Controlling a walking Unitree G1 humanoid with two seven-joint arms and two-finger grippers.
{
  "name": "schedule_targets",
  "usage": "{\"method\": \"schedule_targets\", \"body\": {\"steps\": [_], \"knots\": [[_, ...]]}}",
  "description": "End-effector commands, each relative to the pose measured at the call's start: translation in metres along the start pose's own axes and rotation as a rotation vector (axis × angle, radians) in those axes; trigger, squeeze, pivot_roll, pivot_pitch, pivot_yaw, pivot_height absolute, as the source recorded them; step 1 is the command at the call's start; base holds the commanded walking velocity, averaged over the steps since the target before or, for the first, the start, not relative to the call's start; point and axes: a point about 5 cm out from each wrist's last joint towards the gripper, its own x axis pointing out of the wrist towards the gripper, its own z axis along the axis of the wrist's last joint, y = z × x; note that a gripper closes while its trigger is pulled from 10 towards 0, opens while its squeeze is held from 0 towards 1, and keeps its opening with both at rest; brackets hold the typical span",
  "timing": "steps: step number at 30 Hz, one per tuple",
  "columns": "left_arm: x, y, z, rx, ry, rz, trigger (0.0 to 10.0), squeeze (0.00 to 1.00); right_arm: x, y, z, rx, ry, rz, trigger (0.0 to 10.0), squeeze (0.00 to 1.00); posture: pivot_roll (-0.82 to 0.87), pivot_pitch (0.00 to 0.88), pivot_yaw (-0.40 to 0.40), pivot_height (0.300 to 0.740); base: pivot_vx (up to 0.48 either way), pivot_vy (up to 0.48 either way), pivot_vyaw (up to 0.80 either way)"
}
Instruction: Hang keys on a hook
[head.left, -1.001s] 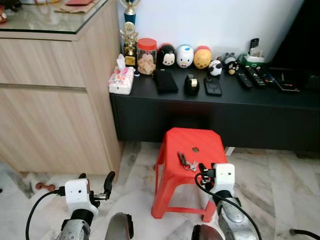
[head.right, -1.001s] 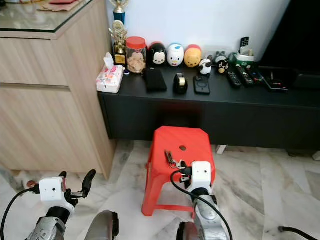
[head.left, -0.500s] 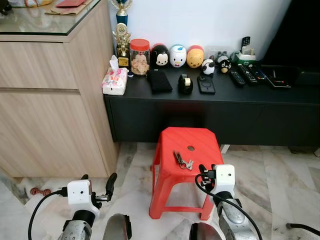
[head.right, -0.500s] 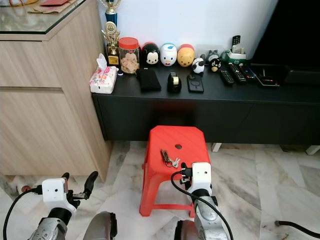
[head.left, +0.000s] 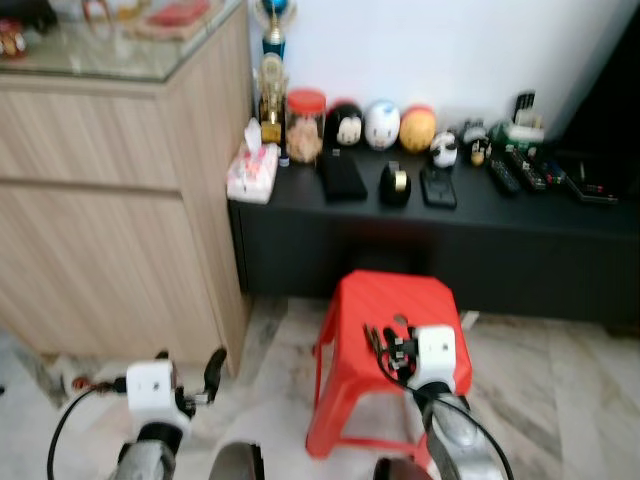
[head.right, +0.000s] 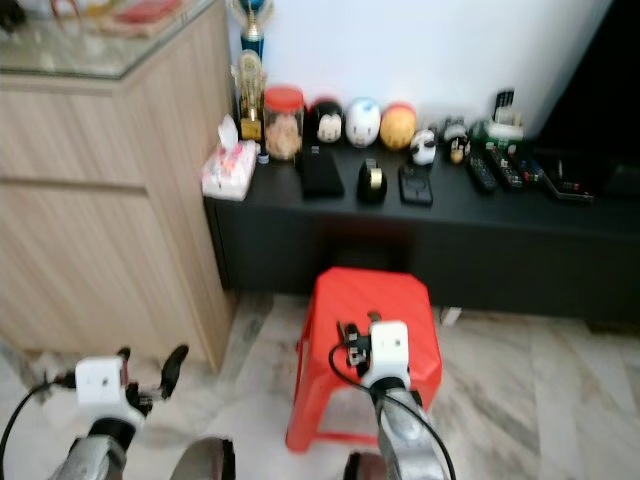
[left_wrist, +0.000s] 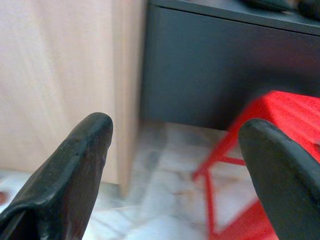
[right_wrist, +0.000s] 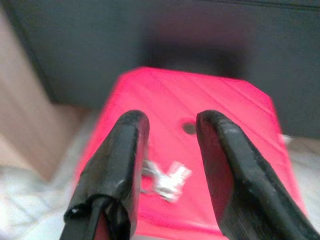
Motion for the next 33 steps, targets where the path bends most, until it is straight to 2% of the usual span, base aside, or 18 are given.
{"method": "schedule_targets", "body": {"steps": [1,9,20,22,24,33], "knots": [[-0.001,0.007,0.004,0.02,-0.015,0.015,10.0,0.0,0.002,0.006,0.003,0.014,-0.007,0.012,10.0,0.0,0.05,0.029,-0.08,0.616,0.285,0.0,0.0],[-0.001,0.007,0.005,0.026,-0.017,0.015,10.0,0.0,0.002,0.001,-0.004,0.008,0.04,-0.027,10.0,0.0,0.06,0.03,-0.08,0.616,0.277,0.0,0.0],[-0.001,0.008,0.005,0.038,-0.012,0.022,10.0,0.0,0.001,-0.006,-0.018,0.0,0.152,-0.058,10.0,0.0,0.05,0.032,-0.078,0.616,0.0,0.0,0.0],[0.0,0.007,0.006,0.038,-0.014,0.022,10.0,0.0,0.003,-0.003,-0.019,0.02,0.178,-0.018,10.0,0.0,0.05,0.034,-0.077,0.616,0.0,0.0,0.0],[-0.001,0.007,0.006,0.039,-0.013,0.021,10.0,0.0,0.005,-0.001,-0.02,0.016,0.185,0.012,10.0,0.0,0.06,0.033,-0.078,0.616,0.0,0.0,0.0],[-0.001,0.007,0.007,0.027,-0.015,0.024,10.0,0.0,0.007,-0.004,-0.016,0.016,0.176,0.001,10.0,0.0,0.06,0.035,-0.078,0.616,0.0,0.0,0.0]]}}
